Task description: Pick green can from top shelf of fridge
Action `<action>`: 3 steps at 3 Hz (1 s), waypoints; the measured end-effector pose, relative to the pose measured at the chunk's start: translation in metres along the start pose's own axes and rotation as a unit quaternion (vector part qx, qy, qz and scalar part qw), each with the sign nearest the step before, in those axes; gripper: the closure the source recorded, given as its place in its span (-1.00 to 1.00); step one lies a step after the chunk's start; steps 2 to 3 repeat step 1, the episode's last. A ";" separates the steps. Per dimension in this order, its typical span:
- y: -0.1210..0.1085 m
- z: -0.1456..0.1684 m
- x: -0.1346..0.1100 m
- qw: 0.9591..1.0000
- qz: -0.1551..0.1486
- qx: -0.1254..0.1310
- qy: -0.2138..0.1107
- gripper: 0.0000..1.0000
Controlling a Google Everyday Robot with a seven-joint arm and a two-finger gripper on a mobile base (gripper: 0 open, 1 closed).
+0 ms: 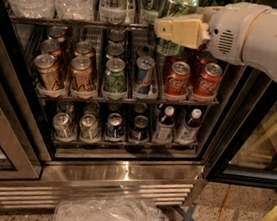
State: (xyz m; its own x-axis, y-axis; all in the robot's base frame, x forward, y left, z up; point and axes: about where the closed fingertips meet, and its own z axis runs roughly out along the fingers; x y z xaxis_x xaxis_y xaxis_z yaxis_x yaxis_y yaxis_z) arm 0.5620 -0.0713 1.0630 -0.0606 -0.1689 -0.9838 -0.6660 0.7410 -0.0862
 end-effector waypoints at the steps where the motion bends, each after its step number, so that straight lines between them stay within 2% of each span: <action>1: 0.007 0.007 0.006 1.000 0.006 -0.017 0.006 1.00; 3: 0.007 0.007 0.006 1.000 0.006 -0.017 0.006 1.00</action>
Offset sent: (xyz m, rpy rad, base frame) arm 0.0000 0.0000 0.0000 0.0000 0.0000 0.0000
